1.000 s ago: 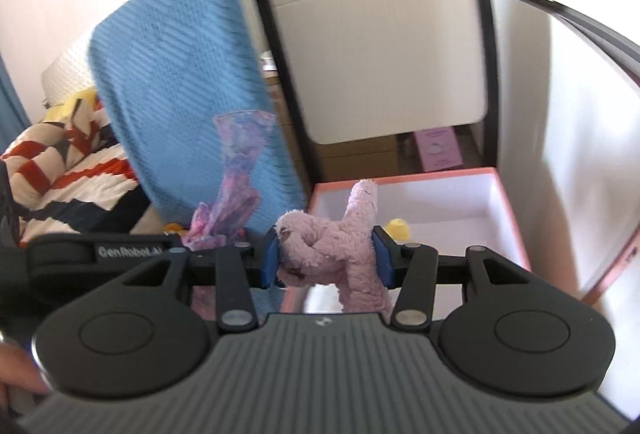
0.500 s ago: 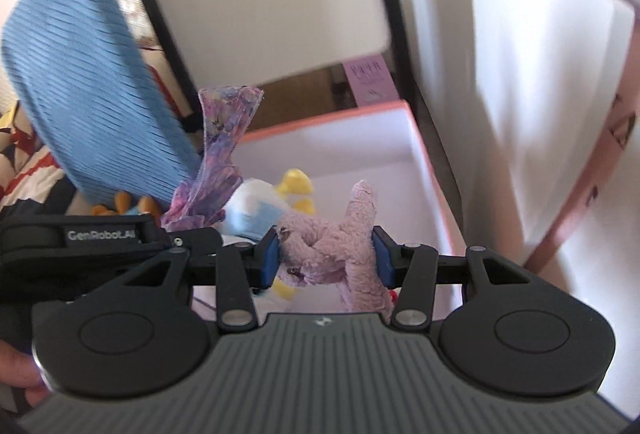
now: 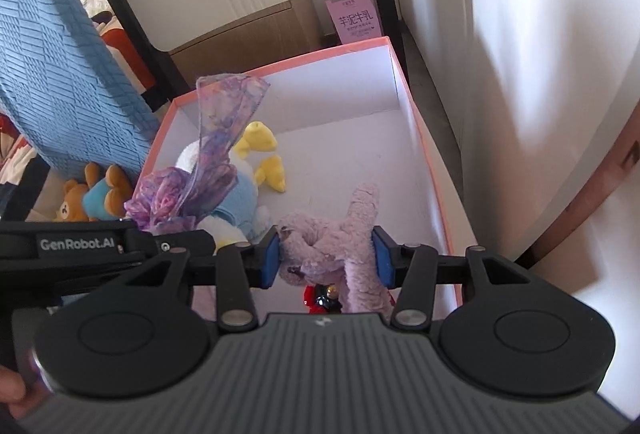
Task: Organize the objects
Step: 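Lower the scrunchie and panda into the box and open both tools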
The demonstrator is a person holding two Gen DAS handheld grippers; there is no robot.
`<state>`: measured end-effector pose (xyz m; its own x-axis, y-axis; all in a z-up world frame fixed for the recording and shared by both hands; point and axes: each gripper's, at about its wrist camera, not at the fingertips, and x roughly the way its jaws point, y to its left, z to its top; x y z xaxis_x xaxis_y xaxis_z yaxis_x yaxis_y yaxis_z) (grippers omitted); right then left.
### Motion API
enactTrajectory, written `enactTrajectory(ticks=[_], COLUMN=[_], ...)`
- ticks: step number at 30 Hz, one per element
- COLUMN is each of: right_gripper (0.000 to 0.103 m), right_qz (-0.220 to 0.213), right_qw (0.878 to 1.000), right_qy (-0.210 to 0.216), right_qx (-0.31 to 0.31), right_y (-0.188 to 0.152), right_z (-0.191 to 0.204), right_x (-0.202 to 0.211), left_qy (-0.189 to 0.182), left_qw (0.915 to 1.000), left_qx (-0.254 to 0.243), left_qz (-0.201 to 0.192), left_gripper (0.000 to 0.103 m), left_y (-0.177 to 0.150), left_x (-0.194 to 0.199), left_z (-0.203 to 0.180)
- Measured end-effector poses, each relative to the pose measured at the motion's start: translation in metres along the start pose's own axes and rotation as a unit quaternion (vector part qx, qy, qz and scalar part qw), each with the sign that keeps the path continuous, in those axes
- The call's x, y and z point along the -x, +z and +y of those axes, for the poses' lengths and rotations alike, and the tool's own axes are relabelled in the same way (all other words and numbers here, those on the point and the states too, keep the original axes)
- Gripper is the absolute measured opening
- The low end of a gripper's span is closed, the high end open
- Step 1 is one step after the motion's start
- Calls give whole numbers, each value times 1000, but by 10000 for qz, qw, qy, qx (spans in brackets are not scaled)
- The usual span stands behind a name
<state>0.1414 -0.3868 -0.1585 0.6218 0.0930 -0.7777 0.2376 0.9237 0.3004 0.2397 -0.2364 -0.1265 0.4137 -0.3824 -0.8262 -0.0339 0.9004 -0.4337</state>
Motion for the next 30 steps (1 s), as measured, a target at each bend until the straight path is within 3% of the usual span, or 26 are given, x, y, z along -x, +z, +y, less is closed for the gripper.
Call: enactTrajectory(ticks=[4,8,12,14,15,30], right_gripper=[51,51,52,66,68,68], right_qz=[4,15,-49,-81,-136,-617], right_qw=[10000,9999,9995,9994,9992,9976], right_qy=[-72,-159,-309,-331,-339,-318], right_qx=[6,53,12,-89,-134,87], right_y=[3,3,5,7,7,2], right_z=[3,1,0,0,0,55], right_x=[-2,-1,7,13,17,87], left_qy=[-19,-193,-202,-270,-296,-560], left_qw=[10000,9997,9994,9990,9987,9941], left_qx=[-34,-75,-280,-353,-382,-587], left_qz=[-3,93,-16,-104,-163,-713], left_gripper=[38,48,71,81,84,84], left_y=[3,9,14,16,16,8], left_x=[4,10,23,31,36,129], left_z=[0,0,-4,-5,-6,10])
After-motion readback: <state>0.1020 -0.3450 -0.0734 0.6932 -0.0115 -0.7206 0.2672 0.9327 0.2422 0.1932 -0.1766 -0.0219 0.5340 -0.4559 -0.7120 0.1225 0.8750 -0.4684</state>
